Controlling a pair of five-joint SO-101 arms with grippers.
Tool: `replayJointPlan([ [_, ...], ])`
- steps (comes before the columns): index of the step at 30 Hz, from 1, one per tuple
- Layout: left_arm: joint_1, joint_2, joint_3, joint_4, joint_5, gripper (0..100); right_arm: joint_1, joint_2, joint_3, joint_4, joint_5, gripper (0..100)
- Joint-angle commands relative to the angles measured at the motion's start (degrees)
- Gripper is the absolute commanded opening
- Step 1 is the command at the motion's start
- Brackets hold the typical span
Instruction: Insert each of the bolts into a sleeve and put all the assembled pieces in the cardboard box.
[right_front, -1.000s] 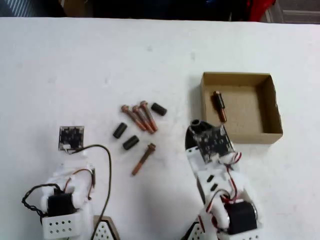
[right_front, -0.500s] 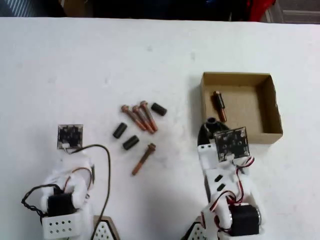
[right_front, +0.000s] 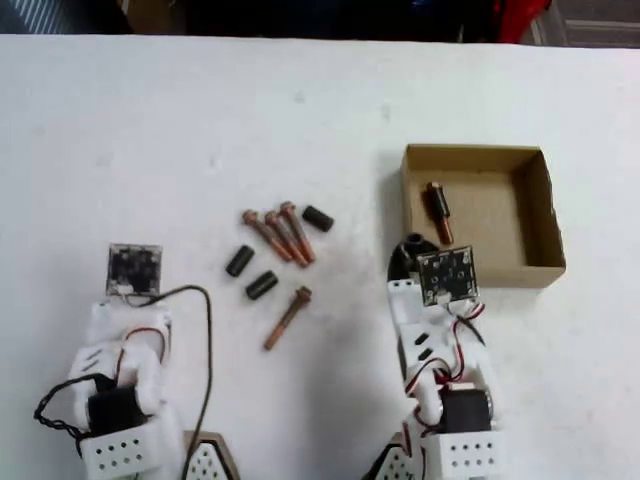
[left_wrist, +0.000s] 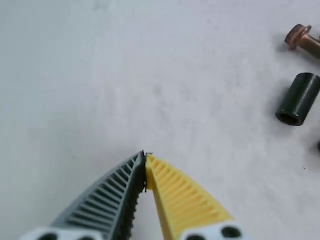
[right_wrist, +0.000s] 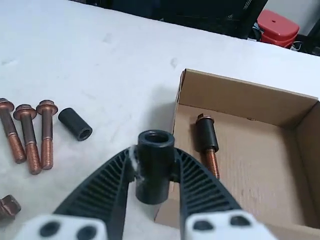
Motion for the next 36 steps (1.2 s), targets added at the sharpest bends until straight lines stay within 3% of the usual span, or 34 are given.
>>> replayJointPlan([
  [1,0.22,-0.40,-3.60,1.85,-2.99,2,0.22,-0.04,1.67,-4.97,-0.62,1.7],
  [11,3.56,-0.04,-17.32,15.30,-9.05,2,-4.35,-0.13,1.67,-6.37,-0.79,1.7],
  [19,6.73,0.57,-23.38,19.96,-8.97,2,-3.91,-0.13,1.67,-8.84,-0.88,1.7],
  [24,6.81,12.00,-32.26,21.45,-8.88,2,-3.91,0.22,1.67,-8.92,-1.67,1.7],
  [29,6.99,25.71,-39.56,21.27,-8.88,2,-2.59,-0.04,1.67,-8.92,-8.26,1.7],
  [36,16.92,36.97,-40.79,21.27,-8.35,3,-2.42,0.31,1.67,-8.66,-8.70,1.7],
])
